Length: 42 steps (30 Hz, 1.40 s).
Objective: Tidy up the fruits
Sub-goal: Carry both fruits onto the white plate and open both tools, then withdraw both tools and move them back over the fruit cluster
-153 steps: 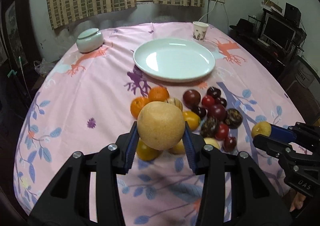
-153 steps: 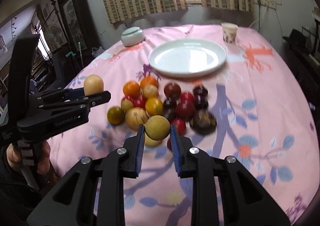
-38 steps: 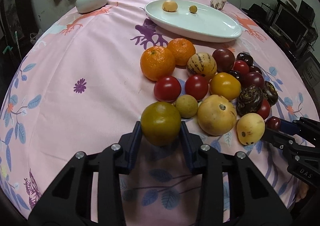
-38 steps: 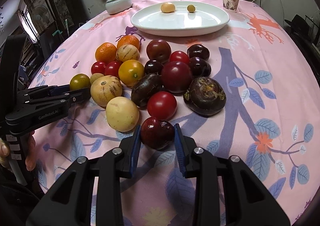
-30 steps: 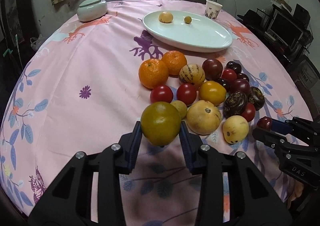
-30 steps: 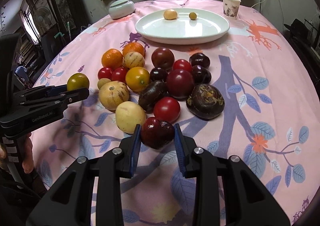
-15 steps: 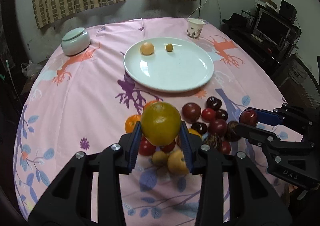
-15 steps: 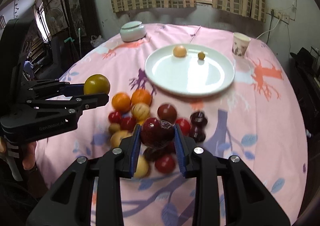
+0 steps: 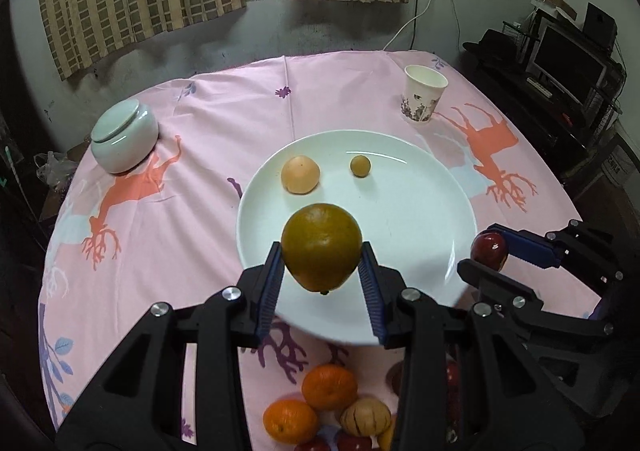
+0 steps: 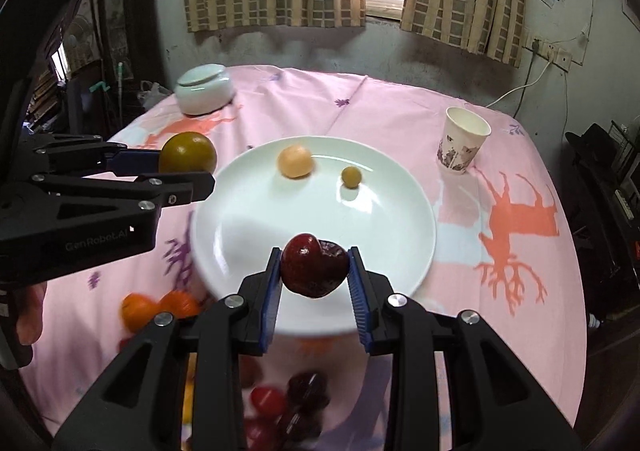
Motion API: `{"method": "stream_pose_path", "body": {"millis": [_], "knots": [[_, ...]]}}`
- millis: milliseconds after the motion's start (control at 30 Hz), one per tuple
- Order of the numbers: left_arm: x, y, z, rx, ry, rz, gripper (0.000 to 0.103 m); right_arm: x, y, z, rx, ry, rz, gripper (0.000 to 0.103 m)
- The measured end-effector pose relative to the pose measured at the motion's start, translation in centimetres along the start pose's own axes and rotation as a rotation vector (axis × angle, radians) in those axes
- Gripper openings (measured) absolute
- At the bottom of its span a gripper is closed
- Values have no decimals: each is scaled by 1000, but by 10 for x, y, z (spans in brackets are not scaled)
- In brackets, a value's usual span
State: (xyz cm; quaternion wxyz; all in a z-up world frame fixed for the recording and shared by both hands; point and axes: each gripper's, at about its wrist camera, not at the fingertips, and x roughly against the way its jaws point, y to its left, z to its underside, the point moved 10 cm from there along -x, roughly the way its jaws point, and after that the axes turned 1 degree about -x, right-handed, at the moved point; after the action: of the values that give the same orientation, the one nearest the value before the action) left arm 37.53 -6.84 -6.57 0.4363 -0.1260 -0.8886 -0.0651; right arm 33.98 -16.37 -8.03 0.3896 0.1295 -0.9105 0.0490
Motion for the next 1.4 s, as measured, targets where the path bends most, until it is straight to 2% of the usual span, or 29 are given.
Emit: {"method": "stream_pose_path", "body": {"millis": [133,267,500,533,600,733,800,867,1067,1167,1300,1400], "knots": [[-47,4,-22,36,40,32,39,-54,-20,-18,5,45,5,32],[-92,4,-28,69,105,53,39,-99,-28,-22,33,110,-2,32],[-128,-4,-32,56,147,60,40,-127,-31,-25,76,148,-2,33],[-129,-2,-33,54,139,48,42,-129,-32,-26,82,145,11,33],[-129,2,-36,59,126,27,62,-132,-33,-26,94,147,24,33],[-128,10,-39,76,123,23,63,-134,-34,-22,97,150,30,42],[-125,12,-39,78,122,22,64,-129,-36,-25,107,133,59,53],[-117,12,-39,77,115,25,64,-121,-38,-28,118,105,86,59],[-67,10,-37,44,51,25,70,-77,-36,-31,99,54,82,59],[-38,6,-25,21,23,17,73,-46,-31,-28,83,29,75,59],[10,3,5,16,-14,3,77,-1,-20,-8,39,17,29,59],[42,2,41,14,-28,-22,85,30,-2,21,-14,50,-64,59]]}}
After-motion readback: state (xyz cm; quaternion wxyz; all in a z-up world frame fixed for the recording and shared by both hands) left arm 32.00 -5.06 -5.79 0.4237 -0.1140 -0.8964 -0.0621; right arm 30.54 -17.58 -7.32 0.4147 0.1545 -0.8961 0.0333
